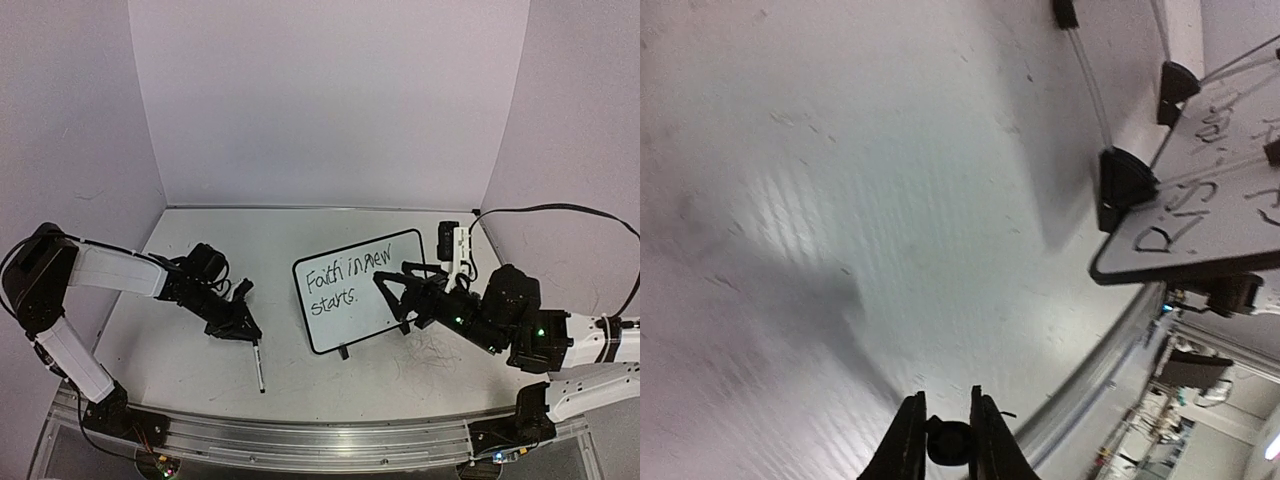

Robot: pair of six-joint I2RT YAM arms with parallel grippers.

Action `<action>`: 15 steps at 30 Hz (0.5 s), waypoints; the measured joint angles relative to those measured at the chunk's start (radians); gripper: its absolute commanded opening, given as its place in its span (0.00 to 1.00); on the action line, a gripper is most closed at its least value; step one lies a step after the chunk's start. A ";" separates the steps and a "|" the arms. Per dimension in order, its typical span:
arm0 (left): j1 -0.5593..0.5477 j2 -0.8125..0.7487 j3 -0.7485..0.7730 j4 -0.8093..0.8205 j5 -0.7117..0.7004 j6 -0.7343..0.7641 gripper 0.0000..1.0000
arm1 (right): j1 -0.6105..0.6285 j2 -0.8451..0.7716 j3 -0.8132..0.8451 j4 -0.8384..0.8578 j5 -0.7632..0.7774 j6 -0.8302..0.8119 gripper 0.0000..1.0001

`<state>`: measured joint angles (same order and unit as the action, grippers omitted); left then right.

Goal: Write a sentence on the whiteboard
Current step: Put down the whiteboard marker at the center of the board, then reset both arms

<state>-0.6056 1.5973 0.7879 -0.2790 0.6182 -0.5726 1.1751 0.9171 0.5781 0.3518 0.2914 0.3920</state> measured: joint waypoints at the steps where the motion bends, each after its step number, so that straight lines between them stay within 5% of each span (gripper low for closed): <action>1: 0.000 0.009 0.004 0.002 -0.048 0.003 0.40 | 0.000 0.009 0.012 -0.037 0.043 0.001 0.86; 6: 0.003 -0.001 0.004 -0.009 -0.248 0.009 0.58 | -0.032 0.036 0.105 -0.221 0.216 -0.026 0.90; 15: 0.003 -0.258 0.081 -0.067 -0.472 0.024 0.74 | -0.456 -0.039 0.271 -0.401 0.207 -0.157 0.98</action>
<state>-0.6021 1.3393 0.8694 -0.3464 0.1461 -0.5488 0.7195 0.8778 0.8490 -0.0488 0.4983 0.2347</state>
